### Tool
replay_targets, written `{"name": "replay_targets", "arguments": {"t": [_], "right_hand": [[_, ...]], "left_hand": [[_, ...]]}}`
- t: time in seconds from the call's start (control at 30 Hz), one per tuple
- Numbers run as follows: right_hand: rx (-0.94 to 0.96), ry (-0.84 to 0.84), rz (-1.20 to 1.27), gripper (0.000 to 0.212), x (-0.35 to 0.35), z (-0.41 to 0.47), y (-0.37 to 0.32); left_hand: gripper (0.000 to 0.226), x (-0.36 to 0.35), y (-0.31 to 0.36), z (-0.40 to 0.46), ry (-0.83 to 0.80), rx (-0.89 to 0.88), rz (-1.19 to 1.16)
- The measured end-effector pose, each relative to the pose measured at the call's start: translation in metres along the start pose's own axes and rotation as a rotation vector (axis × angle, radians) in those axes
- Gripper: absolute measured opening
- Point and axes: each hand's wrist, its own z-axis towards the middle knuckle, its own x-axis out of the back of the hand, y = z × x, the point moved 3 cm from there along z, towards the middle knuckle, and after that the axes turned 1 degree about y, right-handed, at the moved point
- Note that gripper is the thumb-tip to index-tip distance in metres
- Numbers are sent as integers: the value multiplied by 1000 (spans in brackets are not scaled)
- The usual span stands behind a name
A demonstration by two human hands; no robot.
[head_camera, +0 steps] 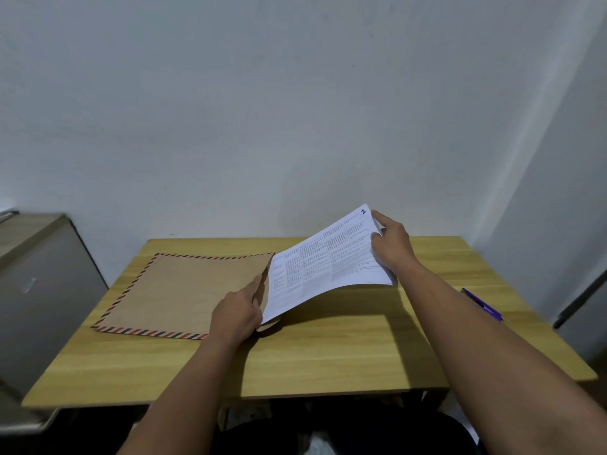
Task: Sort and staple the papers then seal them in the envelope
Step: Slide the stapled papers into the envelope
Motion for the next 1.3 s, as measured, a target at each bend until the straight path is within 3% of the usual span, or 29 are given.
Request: {"name": "replay_targets", "arguments": {"t": [0.3,0.57,0.8,0.93,1.3], "right_hand": [[7,48,29,61,-25,-22,-2],[52,41,-12,62,-54,-38,-13],[82,20,-97,67,-89,-49,-17],[128,-104,-160,62,-99,-58,-19],[129,-130,-329,39,-89,-54,-17]], "left_hand": [[51,1,13,-4,18,-2,-30],[62,0,40,-3,56,-22,-8],[49,8,77,-9,102,-68,-71],[51,9,86,-9,125,-59,-61],[55,10,95,-14,139,-64,-80]]}}
